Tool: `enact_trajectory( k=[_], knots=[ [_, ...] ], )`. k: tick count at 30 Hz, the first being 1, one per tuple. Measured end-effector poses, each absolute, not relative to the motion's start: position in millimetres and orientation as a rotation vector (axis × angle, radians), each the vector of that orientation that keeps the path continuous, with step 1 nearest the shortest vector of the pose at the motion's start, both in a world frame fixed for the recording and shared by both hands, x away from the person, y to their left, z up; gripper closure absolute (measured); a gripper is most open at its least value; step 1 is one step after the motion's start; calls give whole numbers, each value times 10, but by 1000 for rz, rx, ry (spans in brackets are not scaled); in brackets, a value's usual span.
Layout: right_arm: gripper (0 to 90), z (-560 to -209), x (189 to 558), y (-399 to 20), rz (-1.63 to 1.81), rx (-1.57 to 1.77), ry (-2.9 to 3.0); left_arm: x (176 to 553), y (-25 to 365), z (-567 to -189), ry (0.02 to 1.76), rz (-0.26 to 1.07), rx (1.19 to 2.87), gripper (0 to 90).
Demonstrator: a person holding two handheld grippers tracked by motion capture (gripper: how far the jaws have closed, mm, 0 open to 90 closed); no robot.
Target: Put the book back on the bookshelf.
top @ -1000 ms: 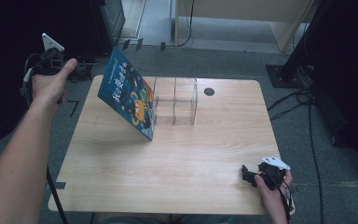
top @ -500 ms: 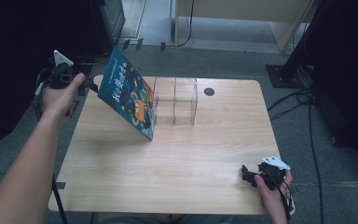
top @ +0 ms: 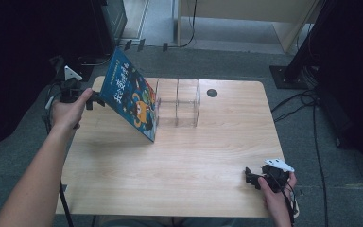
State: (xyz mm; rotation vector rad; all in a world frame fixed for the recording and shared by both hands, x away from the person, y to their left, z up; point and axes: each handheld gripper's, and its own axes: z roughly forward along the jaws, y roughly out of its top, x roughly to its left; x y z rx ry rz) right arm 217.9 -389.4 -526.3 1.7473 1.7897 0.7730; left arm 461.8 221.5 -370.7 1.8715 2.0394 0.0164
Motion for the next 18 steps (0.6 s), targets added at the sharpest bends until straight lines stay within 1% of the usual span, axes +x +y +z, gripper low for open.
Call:
enact_trajectory(
  k=[11, 18],
  knots=[
    [0, -5264, 2179, -3894, 774, 1747, 1790, 4545, 2130, -4016, 2057, 23, 1917, 0],
    [0, -5263, 2179, -3893, 773, 1749, 1789, 4462, 2085, -4229, 2056, 26, 1916, 0]
  ],
)
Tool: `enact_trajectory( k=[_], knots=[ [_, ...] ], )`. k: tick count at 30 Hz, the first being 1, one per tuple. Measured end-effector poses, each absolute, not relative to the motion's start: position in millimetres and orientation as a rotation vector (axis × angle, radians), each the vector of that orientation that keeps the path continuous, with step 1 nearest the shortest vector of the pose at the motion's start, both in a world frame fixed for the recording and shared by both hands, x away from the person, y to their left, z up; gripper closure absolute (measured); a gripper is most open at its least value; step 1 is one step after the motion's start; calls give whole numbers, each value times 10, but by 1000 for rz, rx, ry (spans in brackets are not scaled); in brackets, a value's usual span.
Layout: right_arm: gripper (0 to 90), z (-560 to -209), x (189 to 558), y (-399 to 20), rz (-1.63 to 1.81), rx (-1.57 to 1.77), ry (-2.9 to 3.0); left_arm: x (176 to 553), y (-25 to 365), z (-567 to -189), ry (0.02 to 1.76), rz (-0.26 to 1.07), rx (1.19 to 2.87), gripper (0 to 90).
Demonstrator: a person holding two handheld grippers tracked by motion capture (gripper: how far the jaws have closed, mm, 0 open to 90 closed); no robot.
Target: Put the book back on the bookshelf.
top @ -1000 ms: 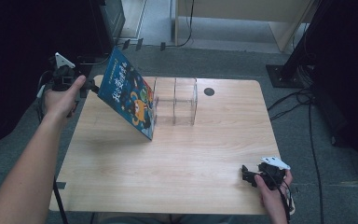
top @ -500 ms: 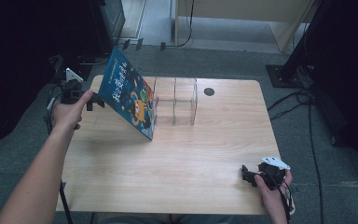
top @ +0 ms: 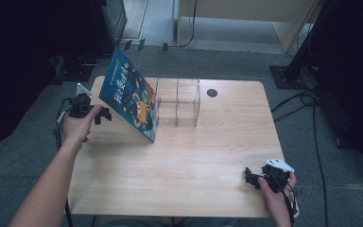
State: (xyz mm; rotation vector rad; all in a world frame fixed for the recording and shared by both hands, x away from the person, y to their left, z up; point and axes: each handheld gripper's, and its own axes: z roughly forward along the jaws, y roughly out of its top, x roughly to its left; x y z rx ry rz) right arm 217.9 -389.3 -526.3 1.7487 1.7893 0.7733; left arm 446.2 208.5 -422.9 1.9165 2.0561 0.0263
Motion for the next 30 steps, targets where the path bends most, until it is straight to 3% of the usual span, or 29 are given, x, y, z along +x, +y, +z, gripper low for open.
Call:
enact_trajectory(
  k=[30],
  knots=[
    [0, -5263, 2179, -3890, 773, 1750, 1787, 3701, 2066, -4687, 1961, 153, 1879, 0]
  ],
)
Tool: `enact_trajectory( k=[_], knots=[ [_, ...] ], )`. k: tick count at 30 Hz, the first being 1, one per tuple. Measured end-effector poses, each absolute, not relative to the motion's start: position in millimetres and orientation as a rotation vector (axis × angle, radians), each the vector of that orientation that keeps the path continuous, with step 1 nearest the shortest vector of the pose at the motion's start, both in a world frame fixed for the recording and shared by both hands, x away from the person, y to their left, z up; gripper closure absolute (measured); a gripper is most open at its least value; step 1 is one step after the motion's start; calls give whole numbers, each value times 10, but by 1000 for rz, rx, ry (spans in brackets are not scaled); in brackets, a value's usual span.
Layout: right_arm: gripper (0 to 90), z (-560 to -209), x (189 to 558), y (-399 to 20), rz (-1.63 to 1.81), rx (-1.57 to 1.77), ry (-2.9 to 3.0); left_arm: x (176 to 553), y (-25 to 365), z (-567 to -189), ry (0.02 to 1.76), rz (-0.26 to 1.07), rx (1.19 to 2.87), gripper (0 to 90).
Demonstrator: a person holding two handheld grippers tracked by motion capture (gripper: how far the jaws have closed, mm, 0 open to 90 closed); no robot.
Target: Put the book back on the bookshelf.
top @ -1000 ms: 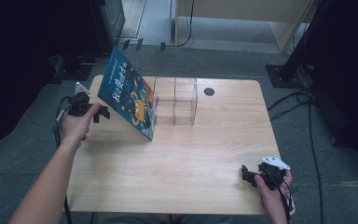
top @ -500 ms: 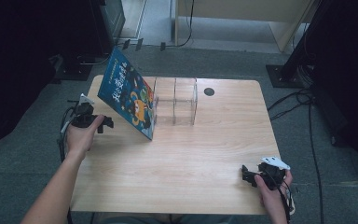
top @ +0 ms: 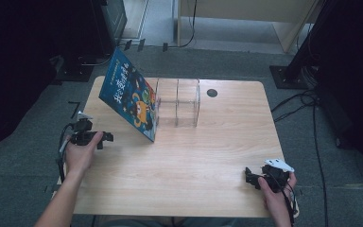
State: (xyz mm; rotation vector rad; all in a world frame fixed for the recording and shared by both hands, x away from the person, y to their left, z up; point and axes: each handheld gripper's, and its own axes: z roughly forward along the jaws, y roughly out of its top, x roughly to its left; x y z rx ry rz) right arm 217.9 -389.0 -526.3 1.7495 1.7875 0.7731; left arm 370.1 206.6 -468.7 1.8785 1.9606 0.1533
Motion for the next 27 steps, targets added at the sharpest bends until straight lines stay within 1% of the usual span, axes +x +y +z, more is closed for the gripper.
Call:
enact_trajectory(
  k=[9, 17, 22, 27],
  knots=[
    [0, -5263, 2179, -3891, 773, 1750, 1788, 3378, 2102, -4790, 1911, 230, 1879, 0],
    [0, -5263, 2179, -3891, 773, 1749, 1787, 3107, 2203, -4921, 1882, 267, 1899, 0],
    [0, -5264, 2179, -3892, 772, 1747, 1789, 2956, 2265, -4939, 1867, 299, 1889, 0],
    [0, -5264, 2178, -3891, 771, 1749, 1785, 2805, 2305, -4975, 1839, 375, 1885, 0]
  ],
)
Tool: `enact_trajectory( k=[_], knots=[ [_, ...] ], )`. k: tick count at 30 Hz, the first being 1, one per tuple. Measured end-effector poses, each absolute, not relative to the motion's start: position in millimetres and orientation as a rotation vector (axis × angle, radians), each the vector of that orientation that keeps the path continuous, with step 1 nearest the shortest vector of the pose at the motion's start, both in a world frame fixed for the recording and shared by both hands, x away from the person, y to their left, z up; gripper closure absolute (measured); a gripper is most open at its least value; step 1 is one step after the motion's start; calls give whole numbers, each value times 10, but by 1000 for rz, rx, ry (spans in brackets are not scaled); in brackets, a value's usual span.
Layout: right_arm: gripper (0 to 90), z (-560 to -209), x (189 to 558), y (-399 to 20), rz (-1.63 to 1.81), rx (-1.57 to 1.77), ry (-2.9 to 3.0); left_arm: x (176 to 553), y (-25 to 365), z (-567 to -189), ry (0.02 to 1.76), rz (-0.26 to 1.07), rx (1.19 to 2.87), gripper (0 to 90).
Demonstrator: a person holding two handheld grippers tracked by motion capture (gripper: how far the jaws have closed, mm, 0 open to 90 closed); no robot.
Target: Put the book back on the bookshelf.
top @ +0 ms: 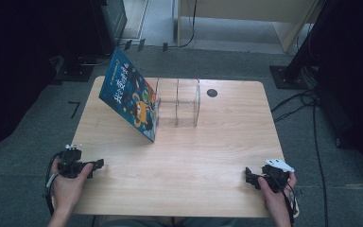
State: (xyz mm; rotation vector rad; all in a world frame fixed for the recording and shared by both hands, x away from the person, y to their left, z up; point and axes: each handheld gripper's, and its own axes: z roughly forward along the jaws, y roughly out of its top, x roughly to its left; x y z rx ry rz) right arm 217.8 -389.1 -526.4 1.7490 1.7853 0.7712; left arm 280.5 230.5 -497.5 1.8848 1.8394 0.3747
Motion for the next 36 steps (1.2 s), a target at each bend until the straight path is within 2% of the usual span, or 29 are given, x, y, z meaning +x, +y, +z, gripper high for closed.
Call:
enact_trajectory(
  k=[3, 9, 15, 36],
  knots=[
    [0, -5265, 2177, -3891, 771, 1749, 1784, 2738, 2283, -5005, 1817, 438, 1908, 0],
    [0, -5265, 2177, -3891, 771, 1749, 1784, 2630, 2233, -5088, 1782, 556, 1845, 0],
    [0, -5265, 2177, -3891, 771, 1749, 1784, 2599, 2161, -5125, 1804, 642, 1861, 0],
    [0, -5265, 2170, -3888, 770, 1754, 1779, 2574, 2128, -5188, 1779, 713, 1787, 0]
  ],
)
